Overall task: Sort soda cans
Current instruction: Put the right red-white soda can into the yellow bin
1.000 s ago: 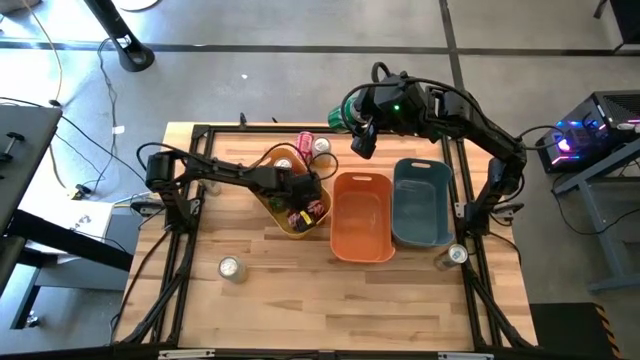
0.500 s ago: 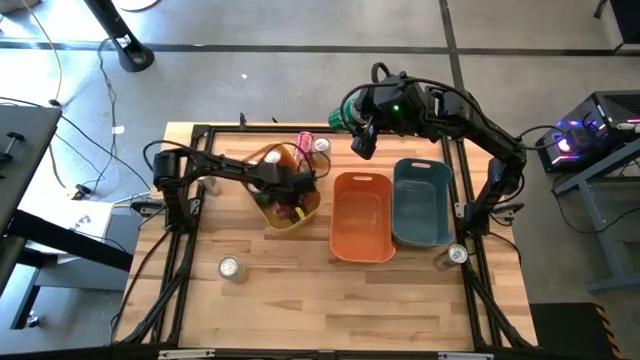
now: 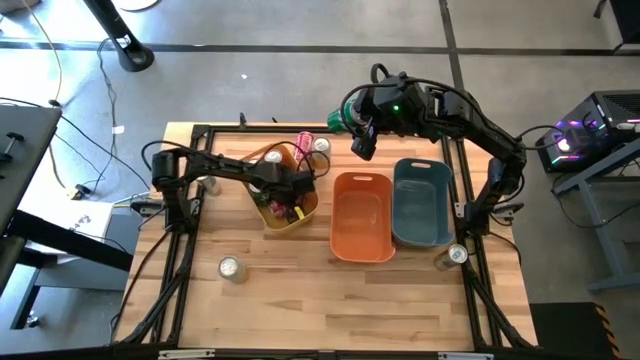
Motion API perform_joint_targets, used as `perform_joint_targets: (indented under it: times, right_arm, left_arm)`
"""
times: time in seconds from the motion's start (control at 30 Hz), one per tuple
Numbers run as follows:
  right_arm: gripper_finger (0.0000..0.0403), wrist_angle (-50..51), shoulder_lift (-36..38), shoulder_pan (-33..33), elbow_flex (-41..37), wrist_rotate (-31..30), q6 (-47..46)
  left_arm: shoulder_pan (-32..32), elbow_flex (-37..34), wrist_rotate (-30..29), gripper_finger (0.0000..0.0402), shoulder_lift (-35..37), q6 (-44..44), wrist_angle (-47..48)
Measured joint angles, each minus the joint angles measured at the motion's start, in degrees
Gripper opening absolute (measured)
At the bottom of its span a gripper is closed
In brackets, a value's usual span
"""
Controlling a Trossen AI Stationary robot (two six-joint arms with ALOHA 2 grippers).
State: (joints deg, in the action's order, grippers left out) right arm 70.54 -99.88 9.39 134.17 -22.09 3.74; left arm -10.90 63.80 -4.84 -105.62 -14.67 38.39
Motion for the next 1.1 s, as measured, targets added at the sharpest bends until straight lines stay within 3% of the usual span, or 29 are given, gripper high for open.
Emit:
perform_joint_targets:
  times: [0.17,0.73,0.9,1.1]
  right_arm:
    - [0.0287,0.0,0.0,0.0,0.0,-0.4,0.8]
    - [0.0287,-0.9,-1.8,0.0,0.0,1.6,1.0]
    - [0.0287,-4.0,-5.8,0.0,0.0,8.0,1.2]
    - [0.0287,-10.5,-14.3,-0.3,0.0,17.1,2.8]
  left_arm:
    - [0.1,0.1,2.9,0.0287,6.5,0.2,0.9]
    - [1.0,6.4,2.8,0.0287,33.3,-0.7,3.1]
    - [4.0,8.6,1.7,0.0287,44.5,-2.0,0.9]
    - [10.1,8.8,-6.9,0.0287,54.8,-7.3,-3.7]
